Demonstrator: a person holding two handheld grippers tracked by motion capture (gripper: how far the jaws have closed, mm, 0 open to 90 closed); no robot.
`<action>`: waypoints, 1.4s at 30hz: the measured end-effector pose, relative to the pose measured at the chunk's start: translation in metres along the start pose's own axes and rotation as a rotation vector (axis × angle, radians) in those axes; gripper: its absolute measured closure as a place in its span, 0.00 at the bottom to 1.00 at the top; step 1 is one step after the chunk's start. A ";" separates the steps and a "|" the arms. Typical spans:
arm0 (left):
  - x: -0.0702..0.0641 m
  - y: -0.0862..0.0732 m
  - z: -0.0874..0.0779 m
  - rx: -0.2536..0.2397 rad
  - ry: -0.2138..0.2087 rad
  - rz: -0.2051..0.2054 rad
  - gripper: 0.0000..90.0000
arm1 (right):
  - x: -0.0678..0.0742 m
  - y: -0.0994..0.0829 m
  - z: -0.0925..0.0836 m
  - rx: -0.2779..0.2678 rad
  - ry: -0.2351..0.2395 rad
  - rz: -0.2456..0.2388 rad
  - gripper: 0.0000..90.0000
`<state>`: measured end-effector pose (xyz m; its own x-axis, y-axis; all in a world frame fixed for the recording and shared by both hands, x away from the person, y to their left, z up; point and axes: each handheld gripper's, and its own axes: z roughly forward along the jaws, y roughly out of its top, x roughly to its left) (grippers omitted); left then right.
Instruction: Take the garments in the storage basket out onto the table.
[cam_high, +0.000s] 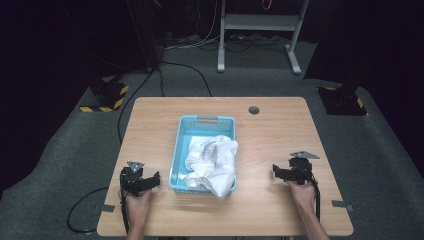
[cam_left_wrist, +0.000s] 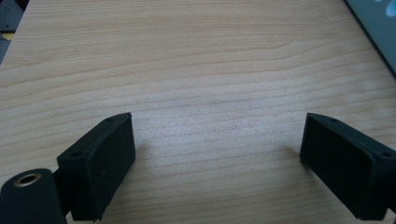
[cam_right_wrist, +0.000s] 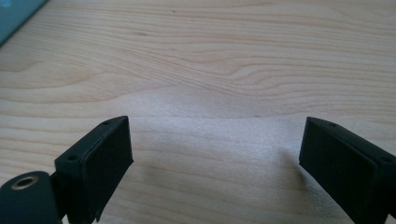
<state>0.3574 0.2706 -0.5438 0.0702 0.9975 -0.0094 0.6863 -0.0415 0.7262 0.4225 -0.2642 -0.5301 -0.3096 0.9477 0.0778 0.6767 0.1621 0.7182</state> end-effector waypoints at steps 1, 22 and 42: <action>0.000 0.000 0.000 0.000 0.000 0.000 0.12 | 0.000 0.001 -0.001 -0.005 0.018 0.002 0.10; 0.000 0.000 0.000 0.000 0.000 0.000 0.12 | 0.022 0.022 -0.026 -0.109 0.155 -0.087 0.11; 0.000 0.000 0.000 -0.001 0.000 0.000 0.12 | 0.045 0.047 -0.038 -0.153 0.253 -0.120 0.12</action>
<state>0.3576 0.2706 -0.5438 0.0706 0.9975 -0.0091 0.6858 -0.0419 0.7266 0.4146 -0.2242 -0.4665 -0.5503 0.8228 0.1423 0.5231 0.2069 0.8268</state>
